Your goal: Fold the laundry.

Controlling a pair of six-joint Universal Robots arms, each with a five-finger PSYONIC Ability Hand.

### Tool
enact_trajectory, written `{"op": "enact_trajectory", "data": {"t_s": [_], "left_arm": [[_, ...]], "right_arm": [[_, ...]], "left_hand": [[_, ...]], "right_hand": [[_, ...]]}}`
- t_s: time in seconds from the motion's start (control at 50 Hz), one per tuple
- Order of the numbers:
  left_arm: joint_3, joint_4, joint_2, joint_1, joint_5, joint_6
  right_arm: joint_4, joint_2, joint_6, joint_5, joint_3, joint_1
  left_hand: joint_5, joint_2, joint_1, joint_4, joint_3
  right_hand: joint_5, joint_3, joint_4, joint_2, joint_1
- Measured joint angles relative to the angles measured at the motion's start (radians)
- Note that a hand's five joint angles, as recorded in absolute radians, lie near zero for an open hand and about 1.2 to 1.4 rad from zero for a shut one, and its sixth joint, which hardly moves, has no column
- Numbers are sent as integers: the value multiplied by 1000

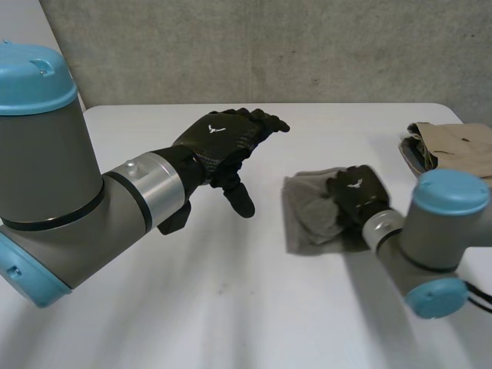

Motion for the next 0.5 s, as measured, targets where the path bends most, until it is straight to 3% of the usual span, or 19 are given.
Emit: {"op": "enact_trajectory", "data": {"t_s": [0.18, 0.32, 0.5], "left_arm": [[-1, 0, -7, 1, 0, 0], [-2, 0, -13, 3, 0, -1], [-7, 7, -16, 8, 0, -2]], "right_arm": [[-6, 52, -195, -128, -85, -199], [5, 145, -222, -212, -201, -262], [28, 214, -211, -243, -352, -276]], "left_hand": [[0, 0, 0, 0, 0], [0, 0, 0, 0, 0], [0, 0, 0, 0, 0]], "right_hand": [[0, 8, 7, 10, 11], [0, 8, 8, 11, 11], [0, 8, 8, 11, 16]]}}
